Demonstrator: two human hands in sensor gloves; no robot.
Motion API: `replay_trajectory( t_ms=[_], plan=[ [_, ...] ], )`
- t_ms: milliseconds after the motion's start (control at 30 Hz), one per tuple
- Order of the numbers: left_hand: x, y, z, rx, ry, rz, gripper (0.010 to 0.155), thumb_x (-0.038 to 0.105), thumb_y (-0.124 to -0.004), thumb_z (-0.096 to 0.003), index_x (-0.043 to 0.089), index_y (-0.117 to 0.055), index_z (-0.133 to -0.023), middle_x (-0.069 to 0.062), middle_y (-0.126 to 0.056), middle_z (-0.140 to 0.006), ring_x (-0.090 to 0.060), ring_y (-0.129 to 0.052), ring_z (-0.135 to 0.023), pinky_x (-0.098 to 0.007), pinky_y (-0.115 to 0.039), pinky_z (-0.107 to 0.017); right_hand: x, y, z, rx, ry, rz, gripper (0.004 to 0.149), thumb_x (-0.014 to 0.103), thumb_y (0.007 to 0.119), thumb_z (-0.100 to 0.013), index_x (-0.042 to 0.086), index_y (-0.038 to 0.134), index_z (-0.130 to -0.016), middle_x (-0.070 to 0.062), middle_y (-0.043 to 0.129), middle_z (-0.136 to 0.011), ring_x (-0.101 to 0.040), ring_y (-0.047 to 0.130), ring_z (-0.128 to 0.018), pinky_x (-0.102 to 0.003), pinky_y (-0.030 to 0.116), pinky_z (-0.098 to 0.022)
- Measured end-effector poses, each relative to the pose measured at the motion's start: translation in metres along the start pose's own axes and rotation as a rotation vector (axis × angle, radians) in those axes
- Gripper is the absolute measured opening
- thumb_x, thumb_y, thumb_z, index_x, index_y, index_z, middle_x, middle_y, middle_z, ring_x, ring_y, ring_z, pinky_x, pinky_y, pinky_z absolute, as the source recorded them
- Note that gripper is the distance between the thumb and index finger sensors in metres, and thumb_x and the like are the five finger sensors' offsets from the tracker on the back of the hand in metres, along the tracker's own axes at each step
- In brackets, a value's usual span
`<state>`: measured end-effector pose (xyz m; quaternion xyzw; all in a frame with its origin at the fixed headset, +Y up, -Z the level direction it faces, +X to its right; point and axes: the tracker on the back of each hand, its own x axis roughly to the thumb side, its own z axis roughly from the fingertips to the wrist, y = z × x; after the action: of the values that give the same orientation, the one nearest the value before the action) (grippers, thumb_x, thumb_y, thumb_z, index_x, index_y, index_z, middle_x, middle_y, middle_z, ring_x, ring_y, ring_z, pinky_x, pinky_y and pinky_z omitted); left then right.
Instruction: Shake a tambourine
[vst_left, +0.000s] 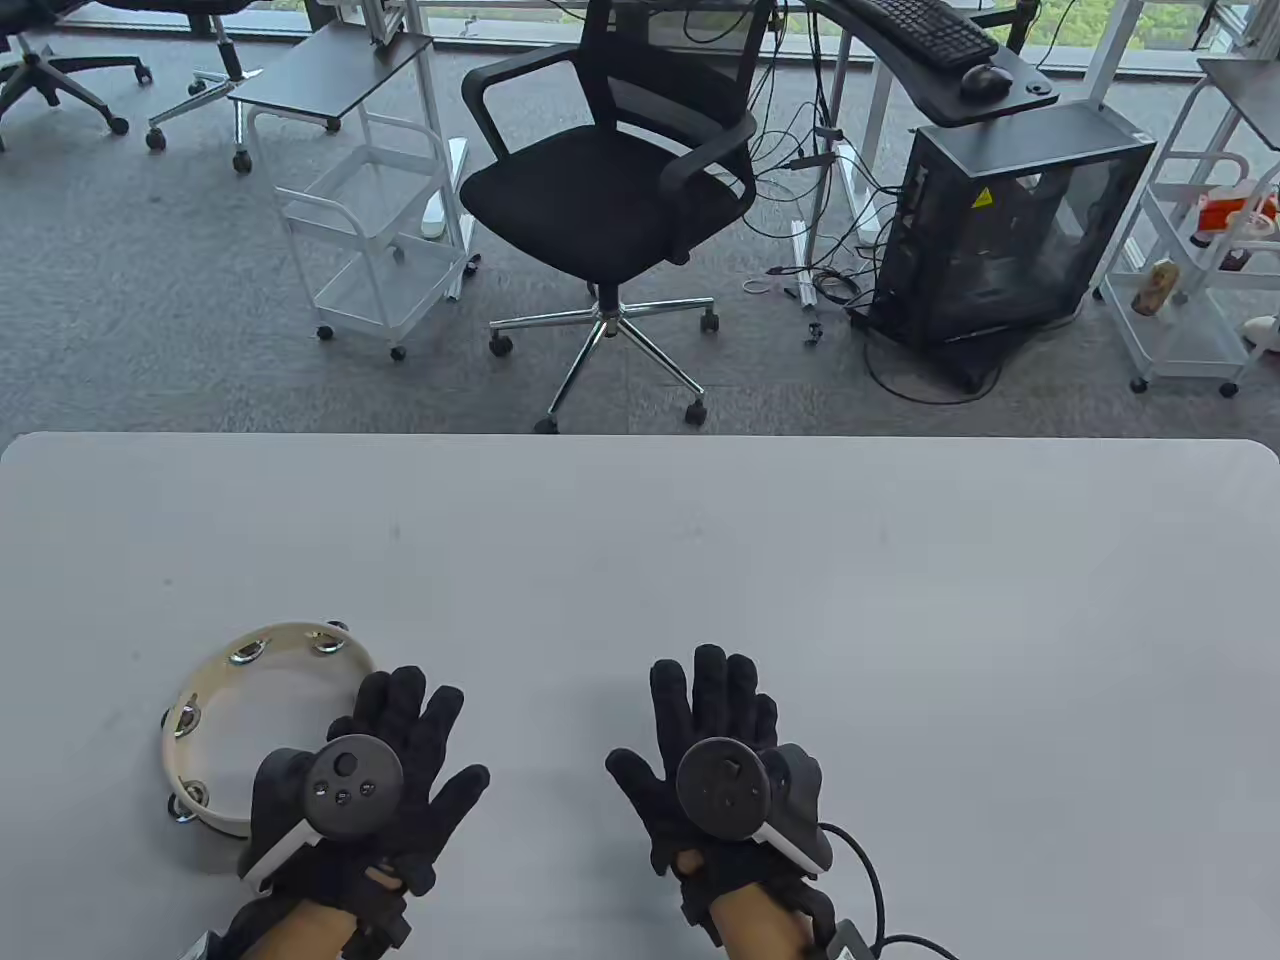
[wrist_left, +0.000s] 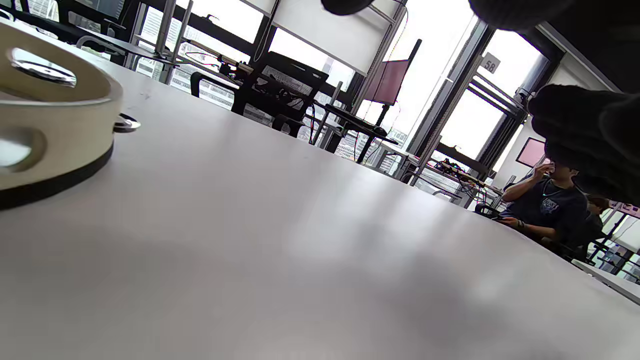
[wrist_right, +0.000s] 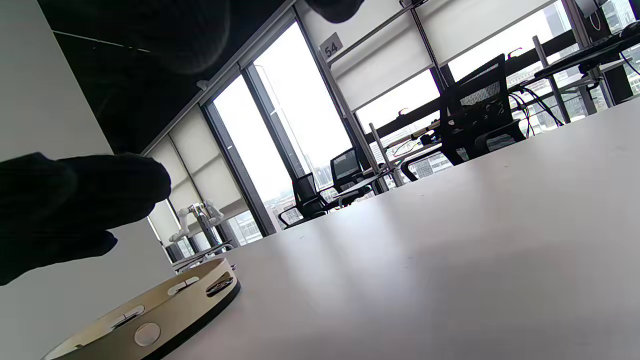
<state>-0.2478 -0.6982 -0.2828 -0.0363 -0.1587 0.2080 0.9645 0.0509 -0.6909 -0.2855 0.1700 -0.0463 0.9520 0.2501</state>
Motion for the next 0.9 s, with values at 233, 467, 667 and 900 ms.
replay_trajectory(
  t_ms=[233, 467, 667, 900],
  plan=[
    [-0.007, 0.003, -0.003, -0.021, 0.024, 0.021, 0.084, 0.07, -0.059, -0.0522, 0.02, -0.031, -0.114, -0.025, -0.02, -0.12, -0.056, -0.018, -0.108, -0.077, -0.032, -0.065, -0.003, 0.002, -0.001, 0.029, 0.012, -0.022, 0.086, 0.059, 0.06, -0.054, 0.002, 0.028, -0.109, -0.035, 0.014, -0.107, -0.066, 0.017, -0.094, -0.076, 0.028, -0.059],
    [-0.058, 0.037, 0.003, 0.142, 0.212, 0.139, 0.089, 0.069, -0.068, -0.0515, 0.017, -0.03, -0.113, -0.024, -0.032, -0.121, -0.058, -0.032, -0.108, -0.077, -0.033, -0.065, -0.004, 0.0, -0.001, 0.029, 0.012, -0.048, 0.087, 0.059, 0.06, -0.053, 0.002, 0.028, -0.109, -0.036, 0.015, -0.107, -0.066, 0.017, -0.094, -0.076, 0.028, -0.059],
    [-0.092, 0.027, -0.004, -0.078, 0.466, 0.012, 0.092, 0.069, -0.074, -0.0508, 0.014, -0.034, -0.113, -0.023, -0.045, -0.119, -0.057, -0.044, -0.107, -0.076, -0.031, -0.065, -0.003, 0.002, -0.002, 0.057, 0.01, -0.06, 0.086, 0.059, 0.06, -0.054, 0.002, 0.028, -0.109, -0.036, 0.015, -0.107, -0.067, 0.018, -0.094, -0.076, 0.028, -0.059],
    [-0.109, -0.004, -0.016, -0.471, 0.611, -0.142, 0.08, 0.059, -0.087, -0.0509, 0.017, -0.055, -0.111, -0.016, -0.072, -0.11, -0.051, -0.055, -0.105, -0.075, -0.024, -0.066, -0.001, 0.01, -0.005, 0.118, 0.01, -0.053, 0.086, 0.059, 0.061, -0.054, 0.001, 0.028, -0.109, -0.036, 0.015, -0.107, -0.067, 0.018, -0.094, -0.076, 0.029, -0.059]
  ],
)
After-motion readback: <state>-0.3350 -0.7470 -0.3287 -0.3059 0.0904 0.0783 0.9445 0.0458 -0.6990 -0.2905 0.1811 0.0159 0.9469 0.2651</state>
